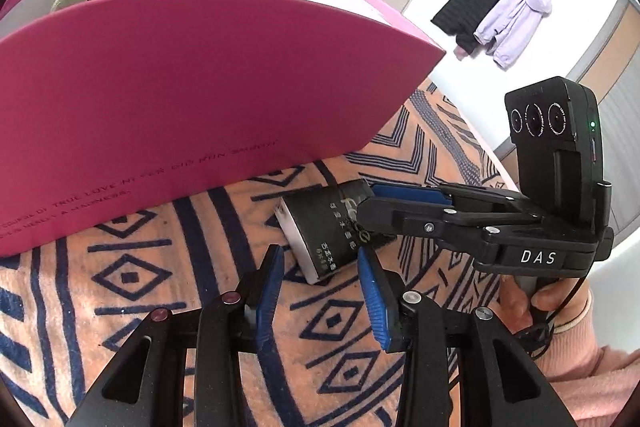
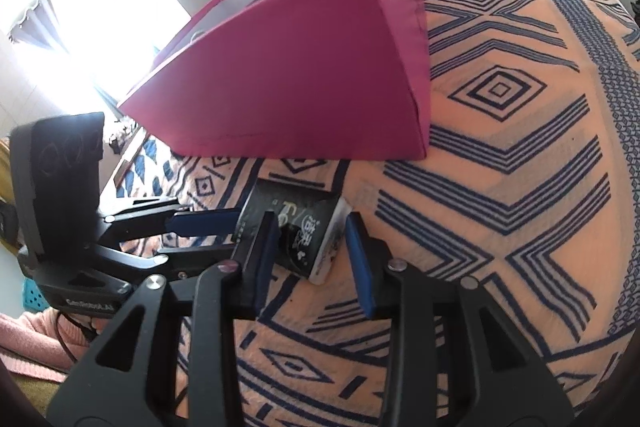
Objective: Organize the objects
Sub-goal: 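Lift the black book and carry it toward the pink box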
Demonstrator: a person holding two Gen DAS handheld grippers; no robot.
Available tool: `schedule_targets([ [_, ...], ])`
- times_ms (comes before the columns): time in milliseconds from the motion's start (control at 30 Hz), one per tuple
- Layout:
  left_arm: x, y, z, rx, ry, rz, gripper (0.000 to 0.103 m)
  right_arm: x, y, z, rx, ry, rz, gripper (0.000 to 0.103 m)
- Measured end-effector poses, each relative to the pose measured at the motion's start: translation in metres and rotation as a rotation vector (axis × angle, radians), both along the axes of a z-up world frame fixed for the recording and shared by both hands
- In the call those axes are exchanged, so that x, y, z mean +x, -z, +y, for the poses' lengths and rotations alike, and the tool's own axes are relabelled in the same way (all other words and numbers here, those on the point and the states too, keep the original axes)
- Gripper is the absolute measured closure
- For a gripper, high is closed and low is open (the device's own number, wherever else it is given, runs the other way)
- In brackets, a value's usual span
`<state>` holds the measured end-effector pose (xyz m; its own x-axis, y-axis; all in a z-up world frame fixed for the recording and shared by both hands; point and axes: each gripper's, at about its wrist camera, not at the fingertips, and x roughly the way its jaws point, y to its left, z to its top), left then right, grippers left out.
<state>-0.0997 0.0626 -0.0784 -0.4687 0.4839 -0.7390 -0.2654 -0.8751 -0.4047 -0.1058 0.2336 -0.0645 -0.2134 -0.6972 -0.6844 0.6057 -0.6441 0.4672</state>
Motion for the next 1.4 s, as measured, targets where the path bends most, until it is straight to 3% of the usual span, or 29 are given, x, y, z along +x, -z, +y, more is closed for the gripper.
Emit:
schedule_targets([
  [433, -0.004, 0.000, 0.008, 0.001, 0.011, -0.014, 0.068, 0.001, 0.000, -0.005, -0.006, -0.007, 0.001, 0.065],
  [1400, 0.015, -0.020, 0.008, -0.040, 0.003, 0.067, 0.068, 0.025, -0.020, -0.004, -0.032, -0.011, 0.071, 0.065],
])
